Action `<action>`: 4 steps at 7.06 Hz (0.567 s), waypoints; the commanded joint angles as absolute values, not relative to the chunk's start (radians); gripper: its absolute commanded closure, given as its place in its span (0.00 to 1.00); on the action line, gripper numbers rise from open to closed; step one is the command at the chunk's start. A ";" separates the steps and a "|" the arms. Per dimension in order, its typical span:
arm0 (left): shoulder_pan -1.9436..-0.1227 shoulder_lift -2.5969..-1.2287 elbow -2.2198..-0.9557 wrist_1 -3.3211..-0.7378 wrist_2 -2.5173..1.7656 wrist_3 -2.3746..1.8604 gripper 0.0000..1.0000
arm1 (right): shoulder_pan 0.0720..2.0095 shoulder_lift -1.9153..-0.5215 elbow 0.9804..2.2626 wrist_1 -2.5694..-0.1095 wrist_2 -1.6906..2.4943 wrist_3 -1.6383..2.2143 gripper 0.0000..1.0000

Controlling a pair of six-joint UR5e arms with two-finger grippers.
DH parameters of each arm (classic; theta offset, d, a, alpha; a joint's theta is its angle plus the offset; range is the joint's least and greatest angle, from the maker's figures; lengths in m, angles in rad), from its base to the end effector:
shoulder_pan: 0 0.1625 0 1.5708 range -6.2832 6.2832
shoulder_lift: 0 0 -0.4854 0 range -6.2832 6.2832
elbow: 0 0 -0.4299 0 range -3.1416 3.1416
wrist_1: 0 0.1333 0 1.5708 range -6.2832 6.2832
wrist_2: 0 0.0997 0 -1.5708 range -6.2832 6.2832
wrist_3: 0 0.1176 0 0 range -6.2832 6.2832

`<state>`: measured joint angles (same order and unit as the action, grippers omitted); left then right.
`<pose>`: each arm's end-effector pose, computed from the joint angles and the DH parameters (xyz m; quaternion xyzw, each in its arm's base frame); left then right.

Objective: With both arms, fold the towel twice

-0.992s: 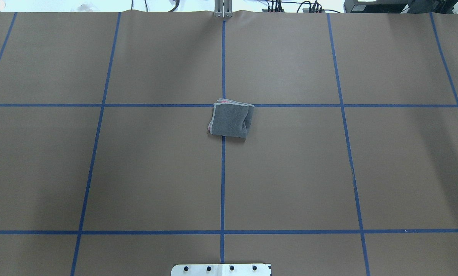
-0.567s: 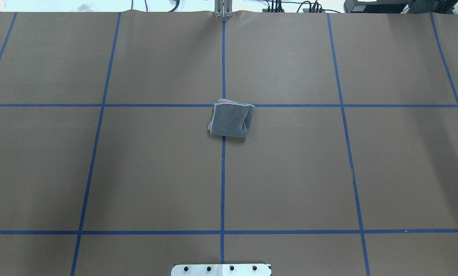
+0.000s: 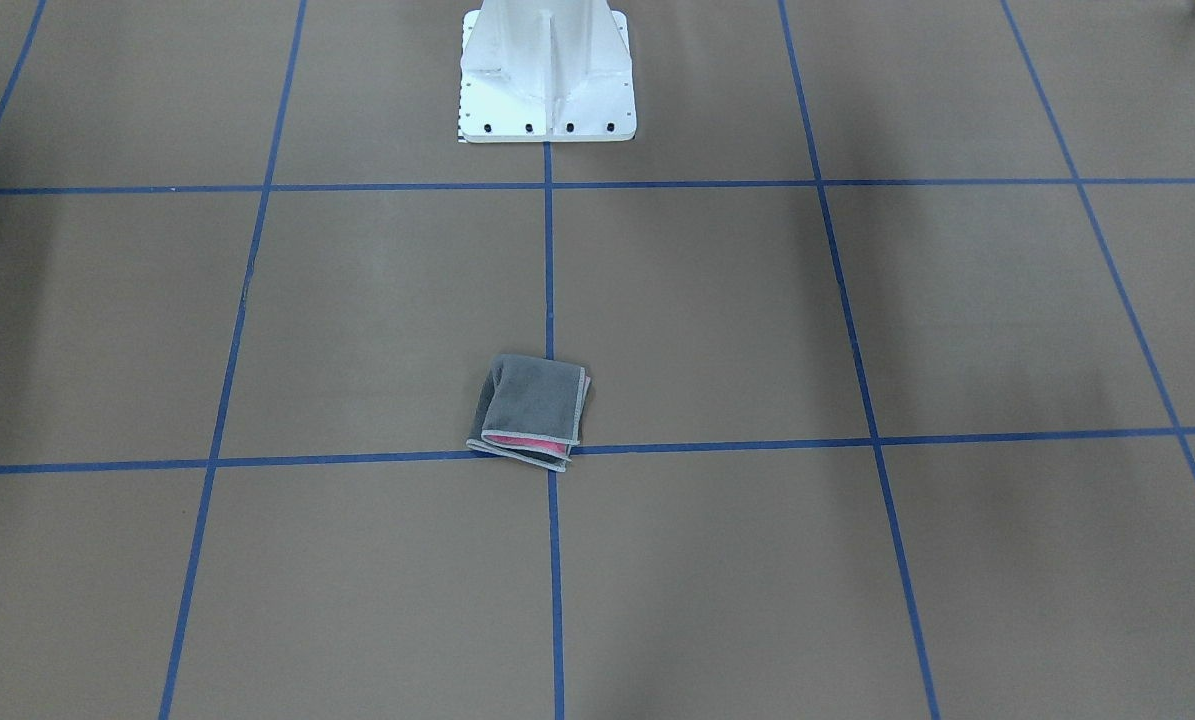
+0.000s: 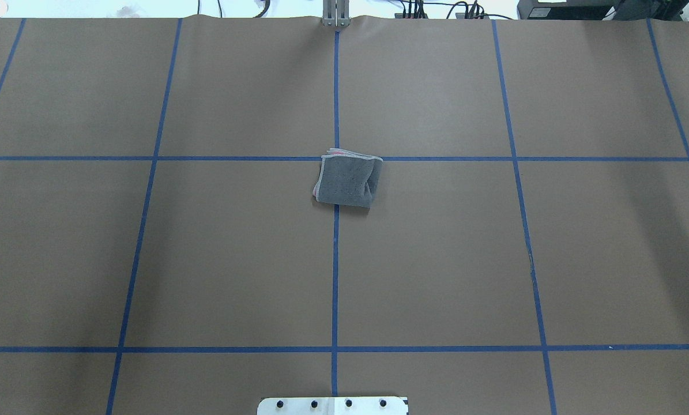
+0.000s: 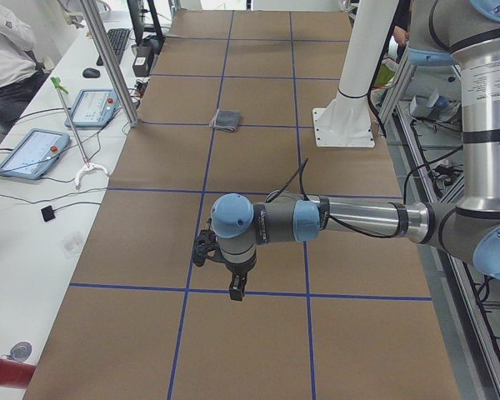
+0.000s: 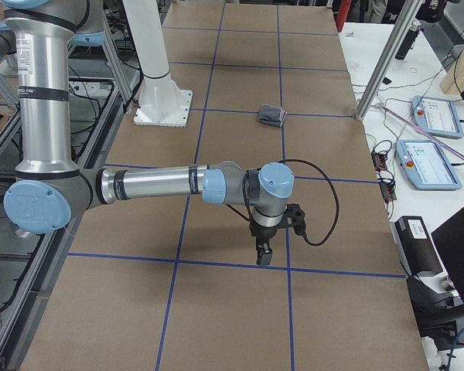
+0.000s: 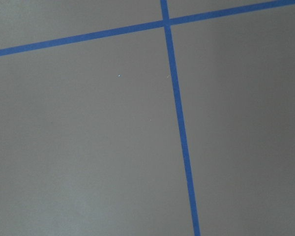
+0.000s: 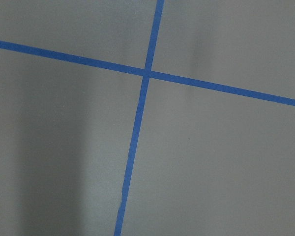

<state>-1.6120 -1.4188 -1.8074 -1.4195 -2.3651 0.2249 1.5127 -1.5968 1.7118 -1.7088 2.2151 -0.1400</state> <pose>-0.0679 -0.4464 0.6948 0.0208 0.3872 0.0717 0.9190 0.0328 -0.5147 0.6947 0.0021 -0.3168 -0.0902 0.9442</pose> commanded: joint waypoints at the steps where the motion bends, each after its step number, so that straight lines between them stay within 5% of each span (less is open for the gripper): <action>1: -1.611 -1.428 -1.821 -1.460 -2.368 0.218 0.00 | 1.513 -1.595 1.712 -1.709 2.229 -0.141 0.01; 4: -1.609 -1.417 -1.819 -1.523 -2.368 0.221 0.00 | 1.513 -1.589 1.712 -1.707 2.235 -0.141 0.00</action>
<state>-1.6102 -1.4204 -1.8174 -1.5107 -2.3687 0.2202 1.5125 -1.5926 1.7119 -1.7079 2.2337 -0.1411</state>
